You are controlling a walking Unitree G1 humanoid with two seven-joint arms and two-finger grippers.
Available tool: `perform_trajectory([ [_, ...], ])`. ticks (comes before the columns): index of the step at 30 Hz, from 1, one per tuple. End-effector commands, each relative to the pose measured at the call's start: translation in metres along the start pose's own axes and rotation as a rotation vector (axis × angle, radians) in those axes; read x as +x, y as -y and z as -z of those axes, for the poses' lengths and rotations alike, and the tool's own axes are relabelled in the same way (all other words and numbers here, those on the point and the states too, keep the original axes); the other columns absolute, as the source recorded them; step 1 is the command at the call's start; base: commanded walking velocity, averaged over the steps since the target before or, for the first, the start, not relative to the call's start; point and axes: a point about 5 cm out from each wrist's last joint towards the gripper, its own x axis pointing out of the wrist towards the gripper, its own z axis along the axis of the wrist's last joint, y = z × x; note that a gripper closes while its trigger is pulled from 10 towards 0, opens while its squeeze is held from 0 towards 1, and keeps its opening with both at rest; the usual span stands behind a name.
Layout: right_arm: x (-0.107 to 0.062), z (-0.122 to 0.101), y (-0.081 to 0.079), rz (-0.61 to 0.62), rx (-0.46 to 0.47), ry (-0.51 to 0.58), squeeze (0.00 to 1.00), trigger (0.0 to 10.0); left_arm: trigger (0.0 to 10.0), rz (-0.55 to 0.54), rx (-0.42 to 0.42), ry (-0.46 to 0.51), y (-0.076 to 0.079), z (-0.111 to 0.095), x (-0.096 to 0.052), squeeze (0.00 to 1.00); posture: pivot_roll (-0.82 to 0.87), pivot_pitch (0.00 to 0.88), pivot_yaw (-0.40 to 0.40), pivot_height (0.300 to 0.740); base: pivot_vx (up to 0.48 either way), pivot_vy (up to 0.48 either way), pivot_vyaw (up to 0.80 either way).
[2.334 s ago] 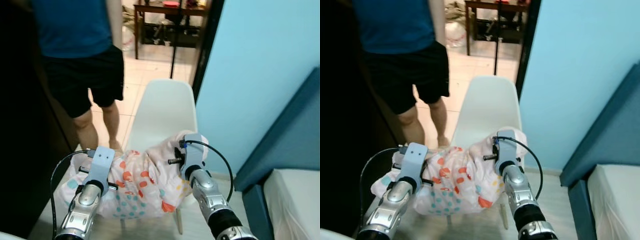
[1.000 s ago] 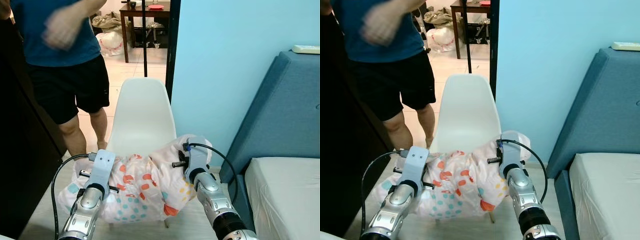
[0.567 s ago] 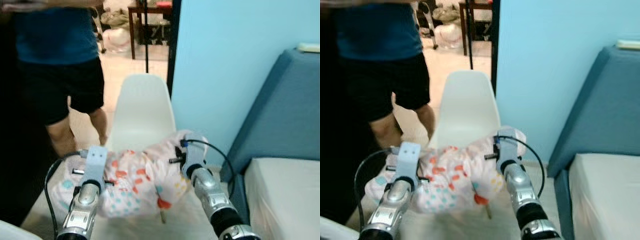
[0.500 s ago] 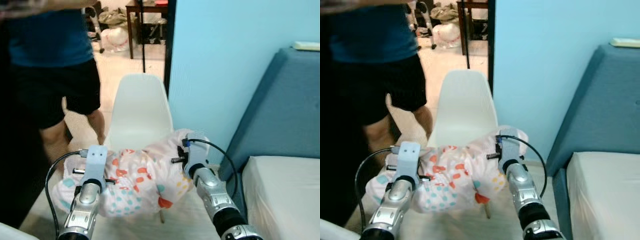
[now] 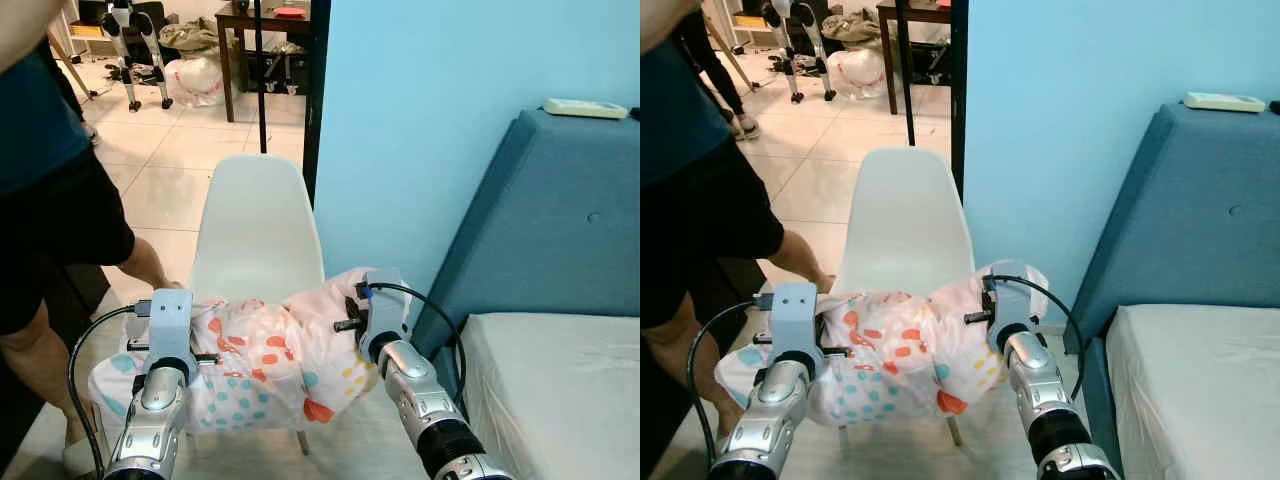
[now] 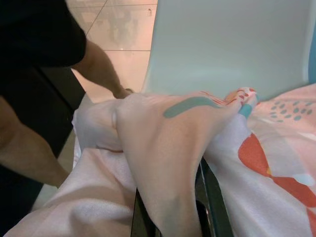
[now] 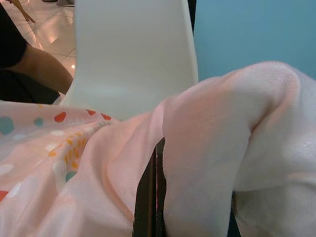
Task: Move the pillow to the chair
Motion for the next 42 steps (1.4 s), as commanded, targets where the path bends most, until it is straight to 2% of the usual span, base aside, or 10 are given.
perform_trajectory([
  [1, 0.0035, -0.009, -0.0045, -0.03, -0.001, 0.038, 0.0, 10.0, 10.0, 0.028, -0.021, 0.075, 0.0078, -0.0156, 0.0023, 0.0, 0.06, 0.0, -0.046, 0.713, 0.401, 0.0, 0.0],
  [12, 0.0018, -0.007, -0.0035, -0.02, 0.009, 0.039, 0.0, 10.0, 10.0, 0.04, -0.011, 0.086, 0.0077, -0.0187, 0.0047, 0.0, 0.06, 0.0, -0.039, 0.713, 0.359, 0.0, 0.0],
  [42, 0.0028, -0.0069, -0.0051, -0.026, 0.017, 0.039, 0.0, 10.0, 10.0, 0.044, -0.013, 0.093, 0.0076, -0.019, 0.0037, 0.0, 0.06, 0.0, -0.042, 0.713, 0.0, 0.0, 0.0],
])
